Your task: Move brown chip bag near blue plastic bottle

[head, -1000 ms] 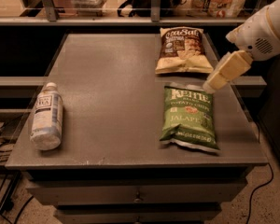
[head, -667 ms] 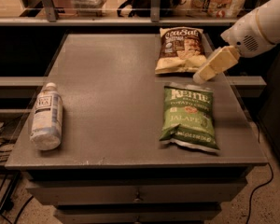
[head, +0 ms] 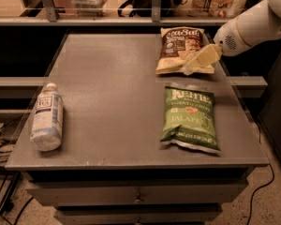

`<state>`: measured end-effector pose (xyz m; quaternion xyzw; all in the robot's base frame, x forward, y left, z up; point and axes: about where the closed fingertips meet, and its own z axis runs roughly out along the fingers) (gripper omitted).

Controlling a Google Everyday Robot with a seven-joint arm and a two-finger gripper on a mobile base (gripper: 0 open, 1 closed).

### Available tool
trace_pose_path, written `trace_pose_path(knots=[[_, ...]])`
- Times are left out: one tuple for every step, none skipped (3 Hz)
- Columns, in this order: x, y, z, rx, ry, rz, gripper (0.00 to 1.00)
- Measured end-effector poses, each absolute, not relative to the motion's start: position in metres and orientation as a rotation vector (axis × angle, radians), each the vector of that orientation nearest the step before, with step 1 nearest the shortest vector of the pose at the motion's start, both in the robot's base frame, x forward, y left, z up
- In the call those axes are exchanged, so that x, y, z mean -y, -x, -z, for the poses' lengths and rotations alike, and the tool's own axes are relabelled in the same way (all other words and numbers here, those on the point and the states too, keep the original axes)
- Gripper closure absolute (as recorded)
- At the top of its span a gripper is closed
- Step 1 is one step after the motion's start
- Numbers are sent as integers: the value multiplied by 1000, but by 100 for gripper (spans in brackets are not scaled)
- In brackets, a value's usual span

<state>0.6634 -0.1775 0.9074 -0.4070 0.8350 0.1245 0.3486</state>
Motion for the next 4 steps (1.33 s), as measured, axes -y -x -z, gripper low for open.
trace_pose_path(knots=[[177,-691,-887,-2202,1015,-348,0],[178,-712,-864,-2255,985,-369,0],[183,-723,-857,-2261,949,-375,15],[186,-725,-860,-2258,949,-347,38]])
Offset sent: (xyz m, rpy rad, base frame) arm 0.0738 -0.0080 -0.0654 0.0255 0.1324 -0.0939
